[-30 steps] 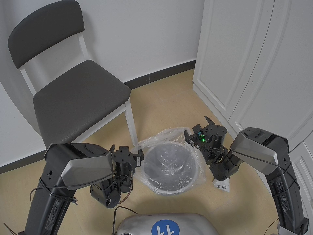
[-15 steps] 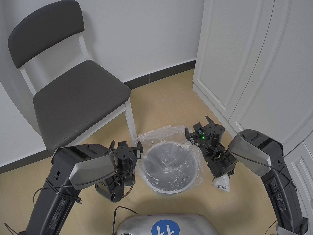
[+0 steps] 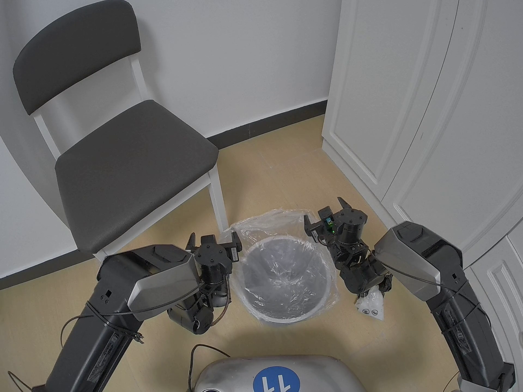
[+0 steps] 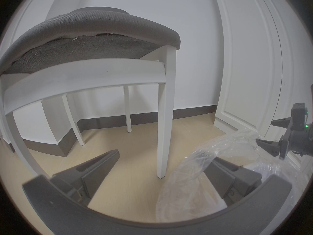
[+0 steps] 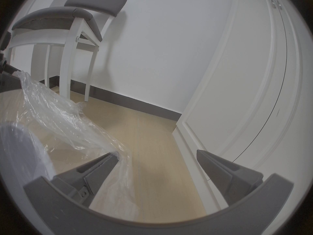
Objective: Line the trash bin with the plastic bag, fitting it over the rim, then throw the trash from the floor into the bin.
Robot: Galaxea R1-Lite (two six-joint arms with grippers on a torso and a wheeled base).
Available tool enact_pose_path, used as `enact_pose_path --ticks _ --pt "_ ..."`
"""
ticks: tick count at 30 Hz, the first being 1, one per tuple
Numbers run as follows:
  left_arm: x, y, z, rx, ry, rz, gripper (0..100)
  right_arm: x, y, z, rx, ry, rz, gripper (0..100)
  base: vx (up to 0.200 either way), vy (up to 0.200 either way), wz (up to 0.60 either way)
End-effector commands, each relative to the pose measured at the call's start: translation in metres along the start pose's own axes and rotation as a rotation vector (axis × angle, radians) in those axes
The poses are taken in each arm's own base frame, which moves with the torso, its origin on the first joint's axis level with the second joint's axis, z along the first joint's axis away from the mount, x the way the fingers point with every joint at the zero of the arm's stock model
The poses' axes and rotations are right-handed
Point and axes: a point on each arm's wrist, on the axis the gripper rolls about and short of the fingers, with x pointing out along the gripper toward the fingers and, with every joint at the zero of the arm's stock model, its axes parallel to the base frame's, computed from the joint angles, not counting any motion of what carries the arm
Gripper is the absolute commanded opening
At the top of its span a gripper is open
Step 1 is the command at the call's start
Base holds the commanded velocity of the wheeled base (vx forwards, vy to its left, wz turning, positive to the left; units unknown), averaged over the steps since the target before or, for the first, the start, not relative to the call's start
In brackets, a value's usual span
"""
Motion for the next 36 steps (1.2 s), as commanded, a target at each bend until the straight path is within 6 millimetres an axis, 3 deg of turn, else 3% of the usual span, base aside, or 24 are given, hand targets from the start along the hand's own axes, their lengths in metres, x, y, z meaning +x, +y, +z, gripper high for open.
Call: enact_pose_path --ticks 1,15,23,36 --pt "0.002 0.000 -0.009 0.010 0.009 0.003 100 0.004 0.007 -0.010 0.019 0.022 0.011 100 0.000 0.000 0.00" --pt "0.006 0.008 -0.011 0.051 0.027 0.041 100 0.008 0.005 -0.016 0.029 0.059 0.014 100 0.000 0.000 0.00" --pt "-0.007 0.022 -0.002 0.139 0.072 0.067 100 0.009 0.001 -0.021 0.023 0.081 0.013 100 0.000 0.000 0.00" --pt "-0.042 0.031 0.030 0.195 0.131 0.026 100 -0.006 -0.003 0.009 0.168 0.096 0.087 100 0.000 0.000 0.00"
